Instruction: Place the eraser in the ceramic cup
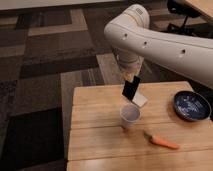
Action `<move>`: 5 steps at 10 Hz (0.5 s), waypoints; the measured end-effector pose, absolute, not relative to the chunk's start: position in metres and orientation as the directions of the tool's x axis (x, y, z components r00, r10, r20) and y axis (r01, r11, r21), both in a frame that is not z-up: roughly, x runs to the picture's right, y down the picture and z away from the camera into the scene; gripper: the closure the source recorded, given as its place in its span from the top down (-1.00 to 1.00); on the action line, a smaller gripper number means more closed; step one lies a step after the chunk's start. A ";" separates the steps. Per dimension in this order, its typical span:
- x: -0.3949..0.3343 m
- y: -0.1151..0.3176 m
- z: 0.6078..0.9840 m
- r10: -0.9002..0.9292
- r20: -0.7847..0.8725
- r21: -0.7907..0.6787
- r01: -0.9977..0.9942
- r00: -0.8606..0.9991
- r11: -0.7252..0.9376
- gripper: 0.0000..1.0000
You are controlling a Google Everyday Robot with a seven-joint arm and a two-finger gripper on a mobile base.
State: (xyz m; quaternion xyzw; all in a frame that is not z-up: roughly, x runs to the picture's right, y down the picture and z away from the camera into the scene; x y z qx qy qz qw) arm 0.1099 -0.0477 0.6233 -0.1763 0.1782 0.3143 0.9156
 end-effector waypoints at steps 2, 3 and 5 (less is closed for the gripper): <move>0.110 -0.048 0.623 0.513 -0.437 -0.211 -0.639 0.739 0.740 -1.00; 0.110 -0.048 0.623 0.513 -0.437 -0.211 -0.638 0.739 0.740 -1.00; 0.110 -0.045 0.621 0.511 -0.438 -0.212 -0.637 0.740 0.741 -1.00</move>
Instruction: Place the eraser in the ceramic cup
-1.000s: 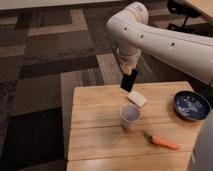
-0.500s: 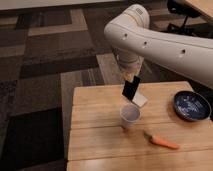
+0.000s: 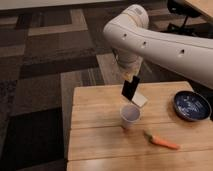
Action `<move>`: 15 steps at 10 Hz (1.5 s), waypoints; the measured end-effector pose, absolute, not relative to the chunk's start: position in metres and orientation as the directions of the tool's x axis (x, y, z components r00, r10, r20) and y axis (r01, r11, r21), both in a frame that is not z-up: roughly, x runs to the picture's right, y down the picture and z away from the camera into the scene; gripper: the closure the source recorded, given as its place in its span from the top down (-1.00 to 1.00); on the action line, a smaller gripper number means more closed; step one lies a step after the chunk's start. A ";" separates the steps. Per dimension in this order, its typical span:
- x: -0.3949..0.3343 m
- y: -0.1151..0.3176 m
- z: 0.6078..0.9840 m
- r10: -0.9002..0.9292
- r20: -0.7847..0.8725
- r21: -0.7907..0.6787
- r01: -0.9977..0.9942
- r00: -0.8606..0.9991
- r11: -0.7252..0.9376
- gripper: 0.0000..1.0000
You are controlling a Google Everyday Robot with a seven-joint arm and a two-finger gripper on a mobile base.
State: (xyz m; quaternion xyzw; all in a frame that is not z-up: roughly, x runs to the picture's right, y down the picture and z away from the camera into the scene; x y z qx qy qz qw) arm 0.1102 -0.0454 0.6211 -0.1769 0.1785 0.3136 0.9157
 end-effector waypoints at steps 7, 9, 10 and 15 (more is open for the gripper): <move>0.111 -0.005 0.589 0.495 -0.420 -0.225 -0.616 0.761 0.755 -1.00; 0.118 0.008 0.595 0.481 -0.405 -0.240 -0.598 0.778 0.765 -1.00; 0.118 0.013 0.600 0.474 -0.390 -0.254 -0.587 0.789 0.768 -1.00; 0.125 0.030 0.610 0.447 -0.374 -0.282 -0.559 0.813 0.780 -1.00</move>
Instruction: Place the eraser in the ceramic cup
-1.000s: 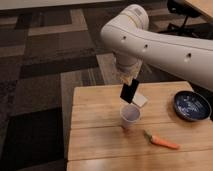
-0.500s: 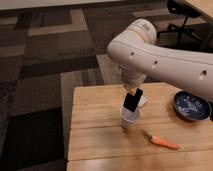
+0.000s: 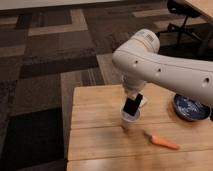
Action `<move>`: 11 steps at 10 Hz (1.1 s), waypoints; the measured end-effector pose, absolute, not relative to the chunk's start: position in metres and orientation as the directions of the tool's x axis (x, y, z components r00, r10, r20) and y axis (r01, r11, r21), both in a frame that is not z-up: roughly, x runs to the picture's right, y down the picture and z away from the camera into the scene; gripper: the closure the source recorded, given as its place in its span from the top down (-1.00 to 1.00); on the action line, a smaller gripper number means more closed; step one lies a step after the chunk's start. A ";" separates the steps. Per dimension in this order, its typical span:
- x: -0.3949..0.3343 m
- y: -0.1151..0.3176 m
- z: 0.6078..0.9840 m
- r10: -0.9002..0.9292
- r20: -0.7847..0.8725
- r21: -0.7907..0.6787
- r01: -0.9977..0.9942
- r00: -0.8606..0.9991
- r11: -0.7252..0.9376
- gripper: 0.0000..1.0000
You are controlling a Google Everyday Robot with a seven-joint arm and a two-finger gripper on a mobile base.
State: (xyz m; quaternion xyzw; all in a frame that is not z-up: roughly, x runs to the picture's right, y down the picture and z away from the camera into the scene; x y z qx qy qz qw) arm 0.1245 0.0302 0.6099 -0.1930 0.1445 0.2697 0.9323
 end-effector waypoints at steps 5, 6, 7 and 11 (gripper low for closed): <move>0.115 0.038 0.623 0.391 -0.369 -0.310 -0.508 0.843 0.804 -1.00; 0.109 0.041 0.627 0.369 -0.364 -0.324 -0.488 0.855 0.811 -1.00; 0.107 0.045 0.629 0.354 -0.368 -0.332 -0.476 0.860 0.814 -1.00; 0.110 0.058 0.638 0.324 -0.382 -0.350 -0.460 0.865 0.816 -1.00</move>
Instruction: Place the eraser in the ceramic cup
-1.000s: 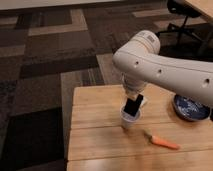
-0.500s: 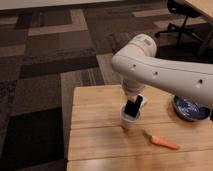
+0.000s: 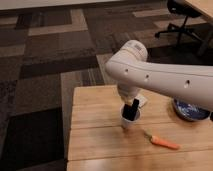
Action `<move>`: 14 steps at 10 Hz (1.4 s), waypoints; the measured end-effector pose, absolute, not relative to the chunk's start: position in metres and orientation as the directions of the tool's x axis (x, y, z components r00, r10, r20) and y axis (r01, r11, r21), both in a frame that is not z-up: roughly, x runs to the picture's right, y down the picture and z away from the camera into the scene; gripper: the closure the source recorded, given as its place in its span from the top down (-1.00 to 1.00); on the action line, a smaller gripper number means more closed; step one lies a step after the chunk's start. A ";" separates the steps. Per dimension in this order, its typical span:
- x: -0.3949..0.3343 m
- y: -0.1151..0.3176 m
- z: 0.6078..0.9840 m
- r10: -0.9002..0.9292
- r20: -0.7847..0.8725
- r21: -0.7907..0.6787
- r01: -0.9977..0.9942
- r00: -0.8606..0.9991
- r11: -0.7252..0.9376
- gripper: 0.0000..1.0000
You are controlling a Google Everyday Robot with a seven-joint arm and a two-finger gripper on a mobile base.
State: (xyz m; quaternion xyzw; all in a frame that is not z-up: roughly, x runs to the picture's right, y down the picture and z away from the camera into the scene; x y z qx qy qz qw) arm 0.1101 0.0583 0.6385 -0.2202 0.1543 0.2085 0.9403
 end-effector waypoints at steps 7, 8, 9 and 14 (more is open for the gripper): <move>0.096 0.066 0.659 0.297 -0.347 -0.381 -0.423 0.890 0.822 -0.82; 0.096 0.065 0.659 0.296 -0.346 -0.381 -0.422 0.890 0.822 -0.82; 0.096 0.066 0.659 0.296 -0.347 -0.382 -0.423 0.890 0.822 -0.82; 0.096 0.066 0.659 0.296 -0.347 -0.382 -0.423 0.890 0.822 -0.96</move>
